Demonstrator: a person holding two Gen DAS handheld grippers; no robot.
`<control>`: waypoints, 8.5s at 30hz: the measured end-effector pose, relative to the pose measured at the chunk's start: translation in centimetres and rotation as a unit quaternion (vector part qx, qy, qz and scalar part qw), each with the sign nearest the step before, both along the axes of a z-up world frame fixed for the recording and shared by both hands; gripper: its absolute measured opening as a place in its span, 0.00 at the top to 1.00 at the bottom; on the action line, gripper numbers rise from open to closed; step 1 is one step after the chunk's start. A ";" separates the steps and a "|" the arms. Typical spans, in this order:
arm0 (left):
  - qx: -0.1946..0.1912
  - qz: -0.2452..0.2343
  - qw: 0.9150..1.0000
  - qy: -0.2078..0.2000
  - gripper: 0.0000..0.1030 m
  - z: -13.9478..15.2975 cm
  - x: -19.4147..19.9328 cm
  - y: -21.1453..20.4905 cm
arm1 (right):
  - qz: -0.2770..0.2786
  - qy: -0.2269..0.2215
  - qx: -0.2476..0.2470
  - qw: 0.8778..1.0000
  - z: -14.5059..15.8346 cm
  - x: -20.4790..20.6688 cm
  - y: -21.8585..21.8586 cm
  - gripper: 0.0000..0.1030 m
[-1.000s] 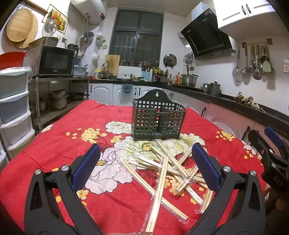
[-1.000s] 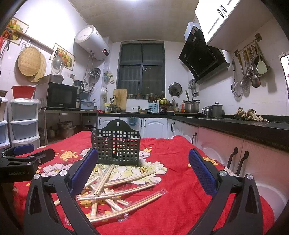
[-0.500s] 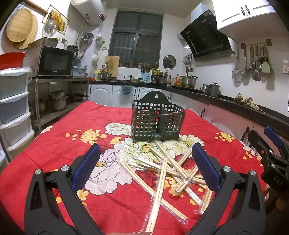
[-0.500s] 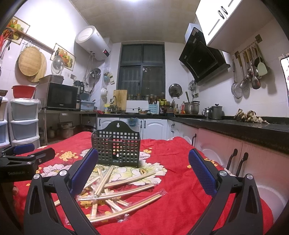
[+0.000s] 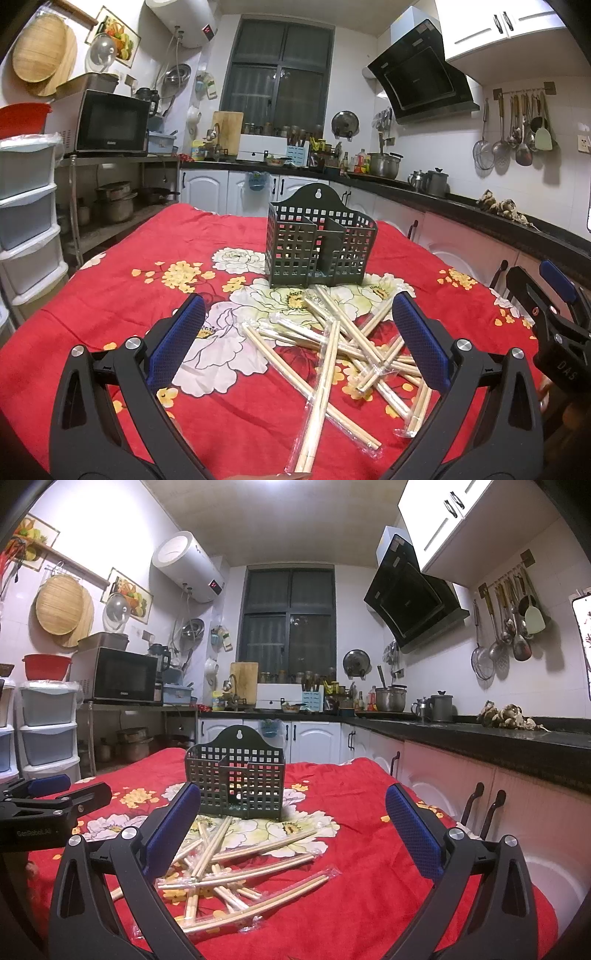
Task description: Organize utensils
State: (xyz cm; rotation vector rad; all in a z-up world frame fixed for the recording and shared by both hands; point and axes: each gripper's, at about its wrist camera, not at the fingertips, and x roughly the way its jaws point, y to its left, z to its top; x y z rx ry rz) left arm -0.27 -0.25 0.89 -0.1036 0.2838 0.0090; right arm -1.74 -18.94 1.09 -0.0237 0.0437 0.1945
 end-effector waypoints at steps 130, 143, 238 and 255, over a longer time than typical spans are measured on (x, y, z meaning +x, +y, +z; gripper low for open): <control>-0.126 -0.234 0.941 0.210 0.97 4.6 18.7 2.2 | 0.162 0.277 0.028 0.947 4.0 19.7 -0.5 0.96; -0.113 -0.240 0.959 0.104 0.97 12.6 18.6 1.8 | 0.174 0.204 0.007 0.964 9.3 18.3 0.0 0.96; -0.087 -0.089 0.992 0.007 0.33 9.7 24.6 5.8 | 0.110 0.169 0.050 0.978 9.8 27.5 -0.2 0.56; -0.102 -0.081 0.992 0.000 0.10 10.1 19.5 7.0 | 0.111 0.171 0.016 0.979 8.0 23.4 -0.7 0.44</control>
